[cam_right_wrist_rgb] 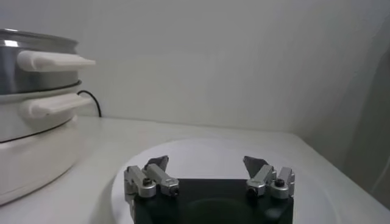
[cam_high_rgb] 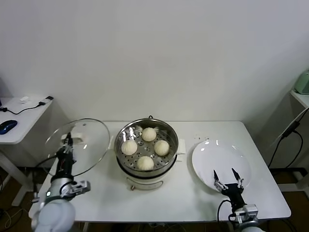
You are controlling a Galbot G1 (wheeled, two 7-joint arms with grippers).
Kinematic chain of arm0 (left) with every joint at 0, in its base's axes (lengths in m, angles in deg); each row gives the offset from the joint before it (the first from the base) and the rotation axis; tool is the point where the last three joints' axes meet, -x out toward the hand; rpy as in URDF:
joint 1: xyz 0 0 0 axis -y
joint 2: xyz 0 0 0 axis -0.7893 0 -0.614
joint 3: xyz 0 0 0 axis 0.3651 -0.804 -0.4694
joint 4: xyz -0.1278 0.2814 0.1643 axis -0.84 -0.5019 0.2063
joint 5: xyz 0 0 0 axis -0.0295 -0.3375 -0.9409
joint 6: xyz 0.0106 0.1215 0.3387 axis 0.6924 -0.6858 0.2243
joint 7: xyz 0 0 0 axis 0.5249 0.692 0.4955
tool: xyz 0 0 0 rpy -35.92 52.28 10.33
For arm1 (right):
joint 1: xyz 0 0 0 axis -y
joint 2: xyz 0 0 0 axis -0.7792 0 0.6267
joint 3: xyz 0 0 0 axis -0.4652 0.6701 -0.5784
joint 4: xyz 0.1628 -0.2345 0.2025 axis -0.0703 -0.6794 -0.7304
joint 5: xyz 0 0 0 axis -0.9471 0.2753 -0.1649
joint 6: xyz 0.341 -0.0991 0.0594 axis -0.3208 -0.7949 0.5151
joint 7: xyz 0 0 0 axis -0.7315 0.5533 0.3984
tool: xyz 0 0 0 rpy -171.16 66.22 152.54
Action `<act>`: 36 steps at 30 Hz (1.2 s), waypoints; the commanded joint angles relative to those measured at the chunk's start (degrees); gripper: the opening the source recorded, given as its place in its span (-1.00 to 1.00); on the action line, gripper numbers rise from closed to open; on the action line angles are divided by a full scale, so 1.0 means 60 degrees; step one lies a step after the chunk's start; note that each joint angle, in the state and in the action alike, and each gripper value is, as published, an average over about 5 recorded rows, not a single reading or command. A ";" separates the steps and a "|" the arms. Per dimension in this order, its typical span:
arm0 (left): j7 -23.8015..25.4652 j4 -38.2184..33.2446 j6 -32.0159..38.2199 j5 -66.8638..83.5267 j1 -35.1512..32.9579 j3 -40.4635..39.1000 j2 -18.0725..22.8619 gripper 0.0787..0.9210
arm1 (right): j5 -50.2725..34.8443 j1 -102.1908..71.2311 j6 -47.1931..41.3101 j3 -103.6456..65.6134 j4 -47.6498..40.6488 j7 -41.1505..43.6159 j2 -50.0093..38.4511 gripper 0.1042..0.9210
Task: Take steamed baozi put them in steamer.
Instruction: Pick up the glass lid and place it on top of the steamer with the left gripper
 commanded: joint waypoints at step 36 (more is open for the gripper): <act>0.2699 0.2359 -0.3529 -0.4825 0.3374 -0.6048 0.4146 -0.87 | 0.0275 -0.0286 0.0775 -0.0146 -0.0396 -0.0152 0.0246 0.76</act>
